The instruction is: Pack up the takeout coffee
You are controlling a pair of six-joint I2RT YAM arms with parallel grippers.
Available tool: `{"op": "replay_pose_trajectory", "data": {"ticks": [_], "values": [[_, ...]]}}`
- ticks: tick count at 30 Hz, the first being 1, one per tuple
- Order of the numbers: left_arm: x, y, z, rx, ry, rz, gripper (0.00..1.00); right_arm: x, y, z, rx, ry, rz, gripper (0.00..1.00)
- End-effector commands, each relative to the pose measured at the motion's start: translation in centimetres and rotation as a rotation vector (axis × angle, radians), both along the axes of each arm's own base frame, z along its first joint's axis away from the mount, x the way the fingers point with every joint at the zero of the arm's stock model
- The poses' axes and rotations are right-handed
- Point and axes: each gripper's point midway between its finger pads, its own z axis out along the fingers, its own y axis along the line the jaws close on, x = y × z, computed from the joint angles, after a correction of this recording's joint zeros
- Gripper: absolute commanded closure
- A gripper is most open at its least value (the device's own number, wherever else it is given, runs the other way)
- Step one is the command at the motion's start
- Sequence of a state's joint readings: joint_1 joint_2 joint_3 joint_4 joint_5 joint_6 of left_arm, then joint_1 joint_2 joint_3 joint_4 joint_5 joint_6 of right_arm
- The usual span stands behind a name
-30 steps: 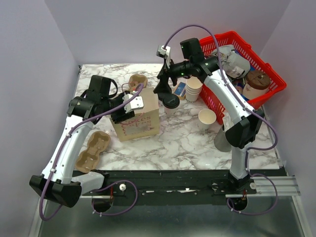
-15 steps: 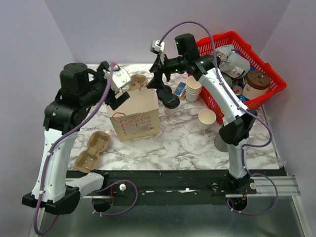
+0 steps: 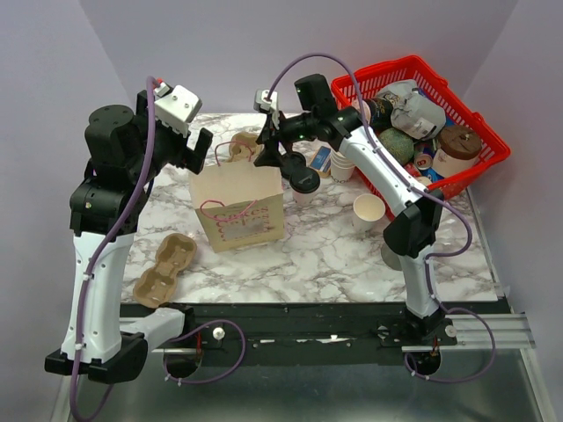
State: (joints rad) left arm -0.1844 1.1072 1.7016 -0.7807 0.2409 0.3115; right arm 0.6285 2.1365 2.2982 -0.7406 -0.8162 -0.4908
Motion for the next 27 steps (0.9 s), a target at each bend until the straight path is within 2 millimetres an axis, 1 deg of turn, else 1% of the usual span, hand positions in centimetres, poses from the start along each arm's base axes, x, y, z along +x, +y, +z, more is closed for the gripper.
{"op": "replay_pose_trajectory", "data": {"ticks": [1,4,7,15,16,20,22,23,24,27], "values": [[0.4,0.8,-0.2,-0.019,0.012,0.057,0.01,0.0,0.7,-1.3,-0.014,-0.046,0.038,0.28],[0.7,0.8,-0.7,-0.016,0.023,0.057,0.01,-0.5,0.7,-1.8,-0.019,-0.024,0.056,0.34],[0.9,0.8,-1.2,-0.014,0.037,0.064,0.01,-1.0,0.8,-2.2,-0.023,-0.020,0.079,0.37],[1.2,0.8,-2.4,0.005,0.065,0.060,0.02,-1.9,1.5,-2.7,-0.046,-0.070,0.122,0.46],[1.3,0.9,-2.9,0.011,0.077,0.067,0.01,-2.0,1.5,-2.9,-0.056,-0.081,0.129,0.48],[1.2,2.2,-4.4,0.056,0.122,0.121,0.02,-3.0,1.8,-3.2,-0.092,-0.136,0.167,0.57],[1.0,3.3,-4.8,0.080,0.139,0.158,0.01,-3.1,1.5,-3.4,-0.119,-0.164,0.171,0.58],[0.7,3.7,-5.5,0.097,0.167,0.168,0.01,-3.2,1.5,-3.6,-0.128,-0.170,0.172,0.59],[0.6,4.7,-5.8,0.101,0.178,0.198,0.02,-3.2,1.4,-3.7,-0.131,-0.174,0.171,0.60],[-0.1,6.2,-7.0,0.114,0.227,0.243,0.02,-3.2,1.1,-3.8,-0.145,-0.177,0.165,0.65]]}}
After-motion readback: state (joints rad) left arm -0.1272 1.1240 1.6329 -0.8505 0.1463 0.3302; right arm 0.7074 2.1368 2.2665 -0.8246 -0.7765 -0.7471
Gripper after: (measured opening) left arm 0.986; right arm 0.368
